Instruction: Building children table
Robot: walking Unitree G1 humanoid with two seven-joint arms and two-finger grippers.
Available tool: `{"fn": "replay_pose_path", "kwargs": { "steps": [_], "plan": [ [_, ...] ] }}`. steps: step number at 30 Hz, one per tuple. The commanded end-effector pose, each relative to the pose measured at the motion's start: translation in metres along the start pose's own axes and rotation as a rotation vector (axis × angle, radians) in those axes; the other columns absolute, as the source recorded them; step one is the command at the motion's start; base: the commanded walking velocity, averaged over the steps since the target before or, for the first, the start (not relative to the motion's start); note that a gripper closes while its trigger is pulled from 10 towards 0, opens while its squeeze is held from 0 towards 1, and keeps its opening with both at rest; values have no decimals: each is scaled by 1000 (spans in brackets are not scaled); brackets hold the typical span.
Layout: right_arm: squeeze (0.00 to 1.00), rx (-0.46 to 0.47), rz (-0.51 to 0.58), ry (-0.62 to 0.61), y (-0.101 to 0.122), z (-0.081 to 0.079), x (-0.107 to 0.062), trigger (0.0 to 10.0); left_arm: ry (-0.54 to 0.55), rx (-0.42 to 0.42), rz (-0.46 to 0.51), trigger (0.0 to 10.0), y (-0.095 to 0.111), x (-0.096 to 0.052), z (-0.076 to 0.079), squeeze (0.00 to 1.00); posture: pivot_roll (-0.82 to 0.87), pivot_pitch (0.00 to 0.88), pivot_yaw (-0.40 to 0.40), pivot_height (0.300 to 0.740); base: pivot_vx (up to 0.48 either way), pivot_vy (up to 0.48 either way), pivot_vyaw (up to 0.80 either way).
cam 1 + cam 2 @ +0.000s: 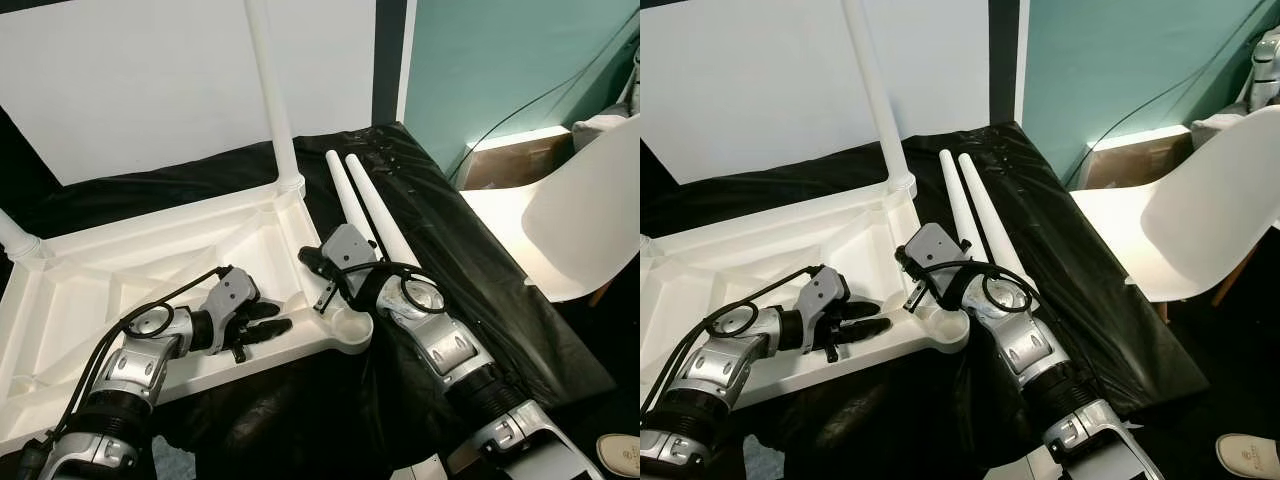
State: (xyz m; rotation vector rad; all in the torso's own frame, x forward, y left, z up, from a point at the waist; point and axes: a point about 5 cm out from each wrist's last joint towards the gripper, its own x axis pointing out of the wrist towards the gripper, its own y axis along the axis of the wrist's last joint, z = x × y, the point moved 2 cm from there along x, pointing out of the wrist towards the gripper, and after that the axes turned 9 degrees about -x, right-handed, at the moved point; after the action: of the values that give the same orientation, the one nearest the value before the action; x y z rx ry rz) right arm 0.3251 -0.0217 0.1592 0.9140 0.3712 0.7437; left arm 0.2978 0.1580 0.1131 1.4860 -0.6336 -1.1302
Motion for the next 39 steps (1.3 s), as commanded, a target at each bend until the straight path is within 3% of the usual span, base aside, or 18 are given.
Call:
{"fn": "replay_pose_path", "kwargs": {
  "steps": [1, 3, 4, 5, 6, 7, 8, 9, 12, 16, 22, 25, 29, 30, 31, 32, 35, 39],
  "plan": [
    [0, 11, -23, -57, -2, 9, 0, 10000, 74, 23, 115, 10000, 21, -7, -5, 0, -39, 0, 68, 740, 0, 0, 0],
    [0, 34, -44, -115, -5, 17, -1, 10000, 116, 22, 212, 10000, 34, -11, -7, 0, -40, 0, 68, 740, 0, 0, 0],
    [0, 34, -44, -115, -5, 17, -1, 10000, 116, 22, 212, 10000, 34, -11, -7, 0, -40, 0, 68, 740, 0, 0, 0],
    [314, 66, -66, -166, -8, 25, -2, 10000, 187, 6, 266, 10000, 39, -11, -12, 0, -41, 0, 67, 740, 0, 0, 0],
    [314, 88, -81, -199, -11, 30, -3, 10000, 237, -8, 301, 10000, 41, -10, -15, 0, -41, 0, 67, 740, 0, 0, 0],
    [753, 115, -105, -251, -14, 38, -5, 10000, 302, -42, 362, 10000, 45, -10, -20, 0, -40, 0, 64, 740, 0, 0, 0],
    [753, 131, -119, -281, -17, 43, -7, 10000, 341, -65, 399, 10000, 47, -10, -22, 0, -40, 0, 64, 740, 0, 0, 0],
    [1000, 156, -140, -321, -20, 50, -9, 10000, 405, -97, 440, 10000, 49, -10, -28, 0, -36, 0, 61, 740, 0, 0, 0],
    [1000, 192, -173, -367, -26, 58, -14, 10000, 506, -150, 486, 10000, 51, -12, -38, 0, -36, 0, 61, 740, 0, 0, 0],
    [1000, 335, -301, -434, -47, 70, -25, 10000, 877, -332, 458, 10000, 31, -18, -71, 0, -35, 0, 54, 740, 0, 0, 0],
    [1000, 402, -340, -433, -49, 77, -27, 10000, 928, -365, 409, 10000, 22, -9, -69, 0, -36, 0, 51, 740, 0, 0, 0],
    [1000, 476, -401, -485, -55, 90, -36, 10000, 911, -361, 363, 10000, 18, 1, -64, 0, -43, 0, 51, 740, 0, 0, 0],
    [1000, 485, -422, -543, -52, 107, -45, 10000, 912, -354, 360, 10000, 19, 5, -64, 0, -48, 0, 49, 740, 0, 0, 0],
    [910, 463, -417, -562, -46, 115, -50, 10000, 917, -332, 345, 10000, 20, 7, -63, 0, -54, 0, 49, 740, 0, 0, 0],
    [910, 463, -417, -562, -46, 115, -50, 10000, 917, -332, 345, 10000, 20, 7, -63, 0, -54, 0, 49, 740, 0, 0, 0],
    [0, 457, -425, -574, -44, 117, -54, 10000, 920, -333, 337, 10000, 18, 9, -62, 0, -59, 0, 52, 740, 0, 0, 0],
    [0, 430, -457, -608, -41, 122, -68, 10000, 900, -332, 299, 10000, 10, 17, -55, 0, -80, 0, 64, 740, 0, 0, 0],
    [0, 434, -468, -620, -40, 127, -70, 10000, 887, -320, 277, 10000, 9, 23, -55, 0, -96, 0, 68, 740, 0, 0, 0]
  ]
}}
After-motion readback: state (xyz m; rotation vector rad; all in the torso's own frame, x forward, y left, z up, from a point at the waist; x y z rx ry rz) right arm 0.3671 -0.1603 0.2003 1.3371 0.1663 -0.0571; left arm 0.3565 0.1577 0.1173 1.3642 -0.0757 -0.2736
